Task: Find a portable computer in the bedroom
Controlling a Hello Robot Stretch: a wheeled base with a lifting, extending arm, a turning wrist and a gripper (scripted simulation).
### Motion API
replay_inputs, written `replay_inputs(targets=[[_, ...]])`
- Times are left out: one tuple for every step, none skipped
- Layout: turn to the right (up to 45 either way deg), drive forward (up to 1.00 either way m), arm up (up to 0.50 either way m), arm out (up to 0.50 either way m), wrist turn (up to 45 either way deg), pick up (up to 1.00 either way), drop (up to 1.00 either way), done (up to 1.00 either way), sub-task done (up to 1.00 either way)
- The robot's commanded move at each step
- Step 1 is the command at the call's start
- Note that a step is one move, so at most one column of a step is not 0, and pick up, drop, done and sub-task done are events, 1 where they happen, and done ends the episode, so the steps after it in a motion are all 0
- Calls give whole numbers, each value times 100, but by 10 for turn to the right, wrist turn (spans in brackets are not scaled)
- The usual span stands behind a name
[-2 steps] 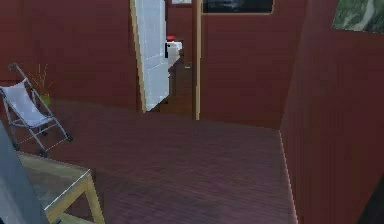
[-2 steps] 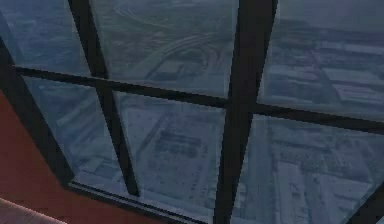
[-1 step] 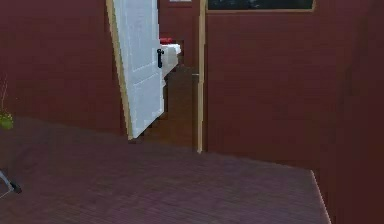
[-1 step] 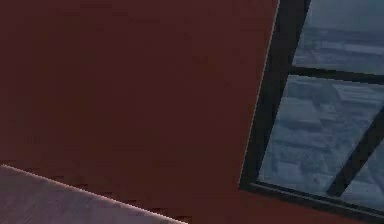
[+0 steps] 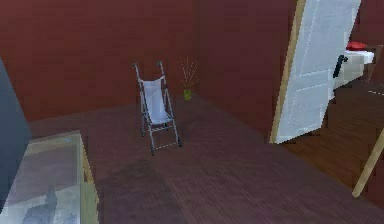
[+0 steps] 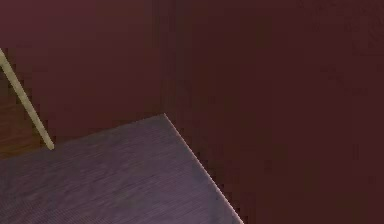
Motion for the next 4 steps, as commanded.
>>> replay_inputs(targets=[[-90,0,0,0,0,0,0,0,0],[0,5,0,0,0,0,0,0,0],[450,0,0,0,0,0,0,0,0],[0,100,0,0,0,0,0,0,0]])
